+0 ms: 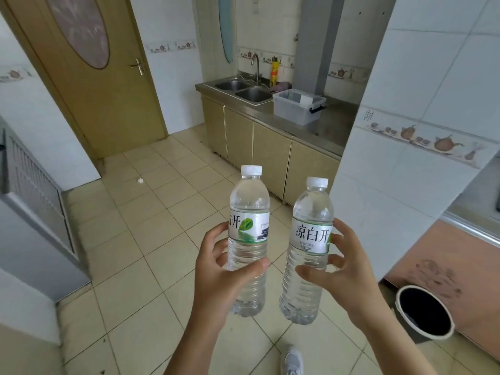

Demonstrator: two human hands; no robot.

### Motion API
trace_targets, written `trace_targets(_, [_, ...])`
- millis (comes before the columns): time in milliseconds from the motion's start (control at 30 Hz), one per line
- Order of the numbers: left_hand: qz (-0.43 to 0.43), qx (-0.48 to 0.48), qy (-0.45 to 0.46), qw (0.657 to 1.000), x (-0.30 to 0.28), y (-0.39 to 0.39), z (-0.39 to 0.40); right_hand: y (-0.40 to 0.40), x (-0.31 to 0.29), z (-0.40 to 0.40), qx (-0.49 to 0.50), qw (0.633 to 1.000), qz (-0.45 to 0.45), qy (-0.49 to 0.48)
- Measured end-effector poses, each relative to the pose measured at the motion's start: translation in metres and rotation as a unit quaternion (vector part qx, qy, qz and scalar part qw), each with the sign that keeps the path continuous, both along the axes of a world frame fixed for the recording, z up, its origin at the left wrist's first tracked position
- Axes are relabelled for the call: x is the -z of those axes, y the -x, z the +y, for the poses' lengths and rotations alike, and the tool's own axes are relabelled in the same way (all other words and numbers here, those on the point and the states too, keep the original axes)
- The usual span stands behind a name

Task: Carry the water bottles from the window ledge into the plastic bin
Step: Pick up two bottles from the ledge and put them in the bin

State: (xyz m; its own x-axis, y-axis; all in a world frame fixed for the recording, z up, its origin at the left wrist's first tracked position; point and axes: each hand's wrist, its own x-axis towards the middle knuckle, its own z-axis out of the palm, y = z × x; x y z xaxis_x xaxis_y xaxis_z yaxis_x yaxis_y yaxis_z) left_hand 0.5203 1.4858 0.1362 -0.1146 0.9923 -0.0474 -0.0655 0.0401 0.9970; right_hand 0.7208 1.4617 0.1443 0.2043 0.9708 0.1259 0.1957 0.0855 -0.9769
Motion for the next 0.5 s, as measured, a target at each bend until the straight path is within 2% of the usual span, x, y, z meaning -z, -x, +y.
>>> trace_targets(500, [0.014,-0.022,0.018,0.999,-0.003,-0.1,0.282,-0.101,-0.004,0.292,-0.026,1.0,-0.01,0.0])
